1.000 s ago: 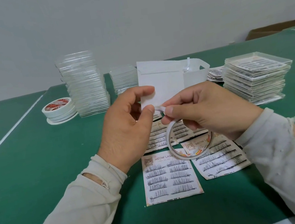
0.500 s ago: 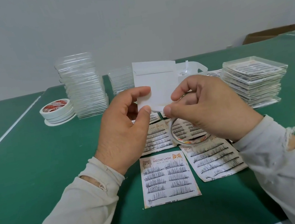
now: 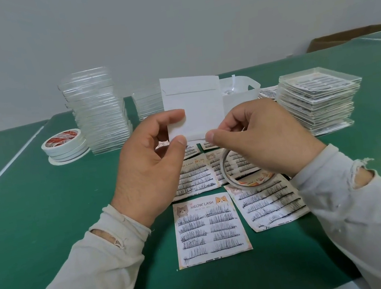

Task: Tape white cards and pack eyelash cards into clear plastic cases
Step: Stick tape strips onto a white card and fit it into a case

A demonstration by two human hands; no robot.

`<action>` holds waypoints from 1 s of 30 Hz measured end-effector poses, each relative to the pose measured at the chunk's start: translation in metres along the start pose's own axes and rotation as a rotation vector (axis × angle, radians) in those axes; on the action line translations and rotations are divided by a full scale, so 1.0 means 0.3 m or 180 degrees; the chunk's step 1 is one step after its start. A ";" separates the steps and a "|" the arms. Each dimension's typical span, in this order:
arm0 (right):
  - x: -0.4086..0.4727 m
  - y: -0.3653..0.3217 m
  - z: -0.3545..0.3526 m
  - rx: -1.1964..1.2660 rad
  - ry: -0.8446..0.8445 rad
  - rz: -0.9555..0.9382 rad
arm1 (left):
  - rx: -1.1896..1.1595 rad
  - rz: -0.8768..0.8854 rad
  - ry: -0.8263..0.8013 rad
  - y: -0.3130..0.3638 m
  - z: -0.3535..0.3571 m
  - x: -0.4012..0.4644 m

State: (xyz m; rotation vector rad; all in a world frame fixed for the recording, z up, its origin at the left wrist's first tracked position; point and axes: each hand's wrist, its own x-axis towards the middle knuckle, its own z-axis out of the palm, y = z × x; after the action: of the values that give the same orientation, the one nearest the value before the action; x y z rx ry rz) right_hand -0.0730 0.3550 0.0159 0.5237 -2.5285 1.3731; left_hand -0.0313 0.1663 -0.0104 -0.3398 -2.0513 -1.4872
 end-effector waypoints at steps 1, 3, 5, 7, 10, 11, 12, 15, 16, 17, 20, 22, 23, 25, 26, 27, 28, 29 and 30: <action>0.001 0.000 0.000 0.0014 0.0003 0.0014 | -0.0020 0.0000 -0.0014 0.001 0.001 -0.001; 0.002 0.001 0.002 0.0029 0.0013 0.0033 | -0.0055 0.0007 -0.0040 0.002 0.000 -0.002; 0.003 0.006 0.003 0.0060 0.0047 0.0082 | -0.0092 0.0012 -0.0078 0.003 0.000 -0.003; 0.003 0.010 0.004 0.0052 0.0122 0.0113 | -0.0120 0.0011 -0.0111 0.002 0.000 -0.003; 0.004 0.016 -0.001 0.0057 0.0195 0.0085 | -0.0289 0.0007 -0.0056 0.000 0.000 0.000; 0.007 0.018 -0.005 0.0097 0.0177 0.0090 | -0.0358 -0.0007 -0.0020 0.000 -0.001 0.001; 0.012 0.020 -0.009 0.0180 0.0116 0.0110 | -0.0407 -0.0024 0.0016 -0.001 -0.003 0.003; 0.020 0.029 -0.014 0.0708 -0.0220 0.0185 | -0.0455 -0.0069 0.0128 -0.007 -0.009 0.008; 0.021 0.030 -0.014 0.0822 -0.0273 0.0189 | -0.0474 -0.0083 0.0180 -0.009 -0.008 0.008; 0.021 0.032 -0.011 0.0884 -0.0287 0.0177 | -0.0525 -0.0101 0.0238 -0.009 -0.006 0.008; 0.022 0.035 -0.006 0.1062 -0.0226 0.0137 | -0.1079 -0.0260 0.0389 -0.008 0.010 0.007; 0.025 0.036 -0.004 0.1209 -0.0155 0.0144 | -0.1481 -0.0431 0.0418 -0.008 0.021 0.004; 0.025 0.035 -0.003 0.1293 -0.0134 0.0150 | -0.1592 -0.0501 0.0416 -0.007 0.028 0.001; 0.023 0.032 -0.001 0.1416 -0.0110 0.0143 | -0.1749 -0.0651 0.0405 -0.006 0.037 -0.003; 0.022 0.031 -0.001 0.1434 -0.0094 0.0128 | -0.1843 -0.0733 0.0415 -0.005 0.040 -0.003; 0.022 0.030 0.000 0.1450 -0.0082 0.0107 | -0.1950 -0.0816 0.0425 -0.003 0.040 -0.003; 0.021 0.028 0.001 0.1475 -0.0080 0.0078 | -0.2036 -0.0888 0.0421 -0.002 0.041 -0.004; 0.019 0.026 0.003 0.1501 -0.0087 0.0042 | -0.2069 -0.0935 0.0387 -0.001 0.042 -0.006; 0.017 0.023 0.006 0.1512 -0.0106 -0.0001 | -0.2029 -0.0952 0.0309 0.001 0.045 -0.011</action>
State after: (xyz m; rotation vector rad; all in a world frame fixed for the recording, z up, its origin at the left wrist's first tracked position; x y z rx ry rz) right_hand -0.0804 0.3560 0.0114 0.6289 -2.2155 1.9891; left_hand -0.0326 0.1793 -0.0150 -0.1983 -1.5532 -2.2827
